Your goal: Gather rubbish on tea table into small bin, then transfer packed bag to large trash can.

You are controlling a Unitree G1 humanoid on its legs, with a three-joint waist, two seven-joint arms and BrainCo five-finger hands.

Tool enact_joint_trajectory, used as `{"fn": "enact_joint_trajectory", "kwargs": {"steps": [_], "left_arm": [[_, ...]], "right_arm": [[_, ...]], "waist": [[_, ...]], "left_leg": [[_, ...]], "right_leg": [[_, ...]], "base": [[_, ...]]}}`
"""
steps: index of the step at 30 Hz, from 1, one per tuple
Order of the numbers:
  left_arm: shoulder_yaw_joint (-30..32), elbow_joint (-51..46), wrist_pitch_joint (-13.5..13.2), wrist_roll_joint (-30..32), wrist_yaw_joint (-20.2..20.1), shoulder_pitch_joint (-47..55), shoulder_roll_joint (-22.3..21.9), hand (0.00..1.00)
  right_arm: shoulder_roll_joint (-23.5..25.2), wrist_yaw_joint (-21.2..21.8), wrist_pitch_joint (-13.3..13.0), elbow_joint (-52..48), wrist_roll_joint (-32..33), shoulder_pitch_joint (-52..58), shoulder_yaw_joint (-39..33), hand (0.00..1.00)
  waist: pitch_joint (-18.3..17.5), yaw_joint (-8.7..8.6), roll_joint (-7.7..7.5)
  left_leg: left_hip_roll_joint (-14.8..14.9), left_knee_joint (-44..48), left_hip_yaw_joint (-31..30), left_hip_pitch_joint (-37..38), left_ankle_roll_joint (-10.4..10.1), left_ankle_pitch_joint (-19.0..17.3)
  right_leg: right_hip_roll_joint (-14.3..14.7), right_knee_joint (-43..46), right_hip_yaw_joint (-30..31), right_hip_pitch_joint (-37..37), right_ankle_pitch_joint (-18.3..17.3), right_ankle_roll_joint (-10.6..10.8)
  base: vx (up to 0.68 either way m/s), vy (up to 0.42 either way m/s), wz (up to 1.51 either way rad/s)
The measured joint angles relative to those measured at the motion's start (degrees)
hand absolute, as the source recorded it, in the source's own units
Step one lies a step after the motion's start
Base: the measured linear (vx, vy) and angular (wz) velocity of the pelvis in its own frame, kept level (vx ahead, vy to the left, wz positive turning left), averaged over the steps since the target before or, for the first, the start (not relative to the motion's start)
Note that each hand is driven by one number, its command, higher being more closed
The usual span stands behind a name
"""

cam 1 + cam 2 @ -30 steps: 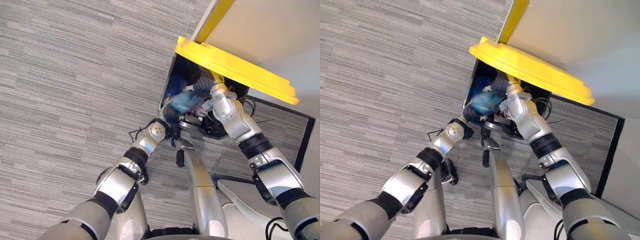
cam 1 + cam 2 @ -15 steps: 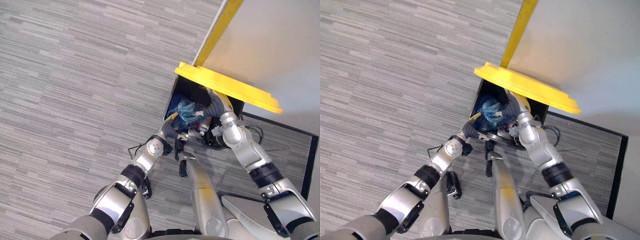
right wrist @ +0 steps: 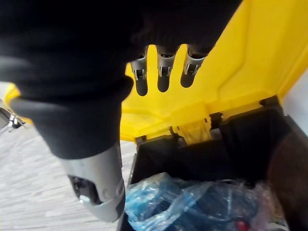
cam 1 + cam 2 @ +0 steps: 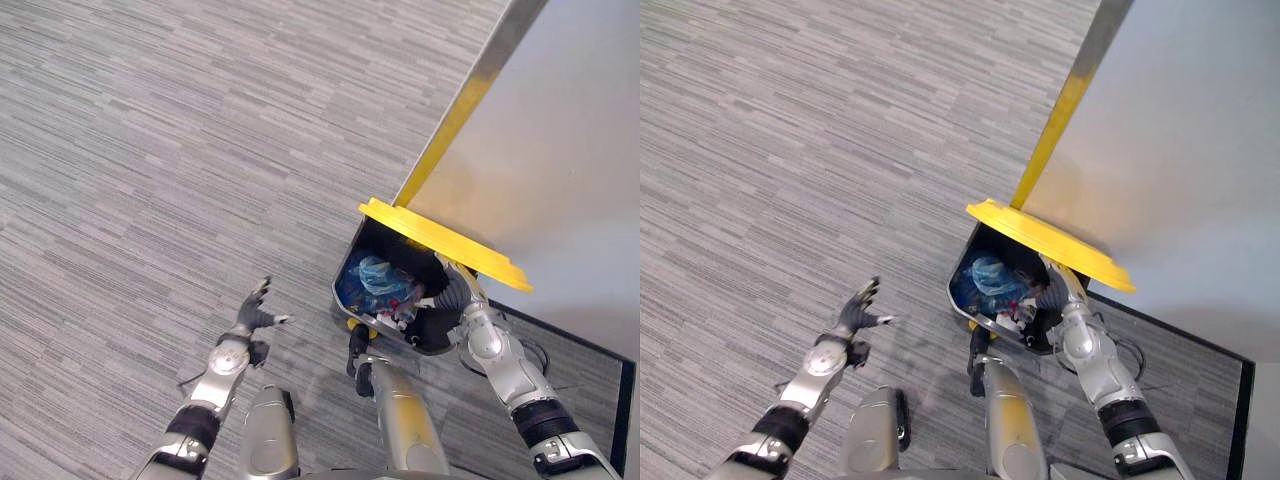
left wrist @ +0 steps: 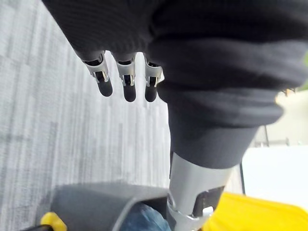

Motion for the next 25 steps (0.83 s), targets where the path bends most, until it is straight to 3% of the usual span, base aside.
{"fn": "enact_joint_trajectory", "kwargs": {"steps": [1, 2, 5, 6, 8, 9, 11, 13, 14, 15, 16, 17, 18, 19, 20, 22, 25], "left_arm": [[4.47, 7.41, 0.39, 1.76, -0.21, 2.51, -0.36, 0.00], [5.22, 7.76, 0.72, 1.81, -0.23, 4.12, -0.48, 0.00], [6.27, 8.62, 1.22, 1.81, -0.19, 6.15, -1.11, 0.00], [7.11, 8.91, 1.23, 1.81, -0.14, 6.22, -1.74, 0.00], [11.01, 8.99, 1.31, 1.78, 0.02, 7.32, -5.12, 0.00], [10.94, 9.10, 1.49, 1.83, 0.01, 7.94, -6.22, 0.00], [10.41, 8.77, 1.61, 1.88, -0.01, 8.69, -7.73, 0.00], [10.53, 7.42, 1.94, 1.89, 0.05, 10.50, -8.24, 0.00], [10.52, 6.90, 2.05, 1.92, 0.10, 10.74, -8.21, 0.00], [10.76, 6.18, 2.21, 1.98, 0.21, 10.71, -8.30, 0.00], [10.90, 6.18, 2.50, 2.35, 0.24, 10.36, -8.81, 0.00], [10.89, 6.05, 2.46, 3.09, 0.15, 10.14, -10.75, 0.00], [10.87, 5.67, 2.18, 3.29, 0.11, 10.29, -11.71, 0.00], [10.78, 5.49, 2.05, 3.91, 0.19, 9.85, -12.53, 0.00], [10.65, 6.30, 1.98, 4.03, 0.21, 8.67, -13.86, 0.00], [10.61, 7.18, 2.00, 4.06, 0.26, 8.42, -15.34, 0.00], [10.65, 7.41, 2.02, 4.07, 1.07, 9.35, -14.87, 0.00]], "right_arm": [[3.58, 0.07, -0.35, 0.88, 0.02, 1.68, -1.33, 0.00], [5.20, 0.07, -0.50, 1.07, 0.12, 2.07, -1.51, 0.00], [6.51, 0.06, -1.02, 1.78, 0.17, 3.65, -1.70, 0.00], [6.64, 0.04, -1.23, 1.51, 0.17, 4.25, -2.04, 0.00], [8.37, 0.07, -1.76, -0.35, 2.56, 7.22, -2.53, 0.00], [9.55, 0.27, -1.98, -0.25, 4.30, 9.55, -2.81, 0.00], [12.86, 1.30, -1.93, 0.35, 7.57, 14.91, -4.84, 0.00], [16.11, 2.44, -1.89, 2.16, 10.68, 18.80, -5.89, 0.00], [16.79, 2.44, -1.87, 2.62, 11.58, 19.40, -6.20, 0.00], [17.79, 2.42, -1.92, 4.20, 12.80, 20.10, -6.99, 0.00], [18.19, 2.41, -1.76, 5.51, 13.79, 20.24, -8.27, 0.00], [18.83, 2.17, -1.62, 7.10, 15.03, 20.73, -10.01, 0.00], [18.96, 2.16, -1.58, 7.40, 15.59, 21.40, -10.76, 0.00], [19.07, 2.18, -1.71, 9.15, 16.58, 21.71, -11.12, 0.00], [18.46, 2.17, -1.47, 13.08, 17.20, 20.64, -11.33, 0.00], [17.44, 2.12, -0.63, 18.06, 18.28, 18.83, -11.88, 0.00], [17.42, 1.97, -0.32, 20.64, 18.71, 18.74, -14.78, 0.00]], "waist": [[-0.80, 0.13, -1.54], [-1.31, 0.23, -2.39], [-1.87, 0.14, -3.53], [-1.92, 0.21, -3.61], [-1.86, -0.08, -3.43], [-1.71, -1.17, -3.20], [-1.90, -1.77, -2.89], [-3.44, -1.44, -3.87], [-3.66, -1.35, -4.02], [-4.32, -1.01, -4.94], [-4.74, -0.72, -3.77], [-6.35, -0.04, -1.87], [-7.39, -0.07, -1.64], [-9.19, -0.46, -3.93], [-9.54, -0.09, -3.39], [-10.47, -0.35, -0.03], [-11.25, -0.31, 0.95]], "left_leg": [[-0.11, -0.42, -0.23, 2.57, -0.53, 0.44], [-0.24, -0.44, 0.64, 3.33, -0.37, 0.53], [-1.31, 0.35, 1.77, 3.97, -0.02, 0.62], [-1.74, 0.59, 1.67, 3.85, 0.23, 0.77], [-0.90, -1.22, 5.14, 3.67, 1.79, 3.77], [-0.89, -2.25, 5.66, 3.94, 1.87, 4.89], [-0.72, -4.20, 6.06, 4.91, 1.79, 6.55], [1.00, -5.78, 7.63, 4.91, 0.83, 7.90], [1.71, -5.93, 8.13, 4.80, 0.36, 8.22], [2.89, -6.20, 9.10, 4.75, 0.04, 8.39], [3.49, -8.10, 9.57, 4.71, -0.65, 9.14], [4.81, -13.87, 10.74, 5.56, 0.30, 11.82], [4.69, -16.40, 12.53, 6.06, 0.12, 13.74], [2.60, -19.23, 14.57, 6.76, -0.91, 15.95], [1.97, -20.96, 15.20, 6.96, -1.80, 17.35], [2.19, -24.76, 12.13, 7.34, -2.07, 18.52], [1.89, -29.01, 10.75, 9.36, -1.83, 21.29]], "right_leg": [[0.04, 0.09, -0.09, 2.35, -0.18, 0.29], [0.08, 0.13, 0.71, 2.70, 0.02, 0.21], [-0.43, -0.62, 1.83, 3.24, 1.47, 0.88], [-0.55, -0.99, 2.15, 3.17, 2.32, 1.92], [-0.54, -2.12, 5.12, 2.33, 5.57, 7.01], [-1.55, 11.00, 4.86, 0.31, 1.70, 1.75], [-3.99, 28.06, 4.40, 0.62, -2.35, 0.24], [-5.83, 35.15, 6.14, 4.24, -4.01, 0.32], [-6.37, 34.58, 6.59, 5.59, -4.55, 0.86], [-6.18, 31.14, 5.35, 6.88, -5.85, 2.82], [-4.50, 27.42, 4.32, 7.69, -5.85, 2.87], [-1.87, 19.12, 4.43, 10.01, -7.51, 2.98], [-2.23, 17.11, 4.18, 10.42, -8.87, 2.53], [-3.54, 11.37, 4.69, 12.34, -12.26, 2.76], [-2.57, 4.26, 4.96, 14.50, -13.74, 0.17], [0.45, -2.67, 4.91, 16.46, -9.42, -0.76], [1.74, -5.78, 5.04, 17.97, -7.89, -1.14]], "base": [[-0.05, 0.030, -0.02], [-0.06, 0.037, -0.10], [-0.08, 0.056, -0.18], [-0.11, 0.105, -0.25], [-0.21, 0.073, -0.53], [-0.24, 0.024, -0.34], [-0.17, -0.004, -0.11], [-0.15, -0.126, -0.47], [-0.14, -0.180, -0.75], [-0.16, -0.161, -0.74], [-0.20, -0.180, -1.01], [-0.15, -0.163, -0.82], [-0.10, -0.224, -0.73], [-0.03, -0.256, -0.63], [-0.04, -0.218, -0.52], [-0.09, -0.092, -0.43], [-0.04, -0.044, -0.13]]}}
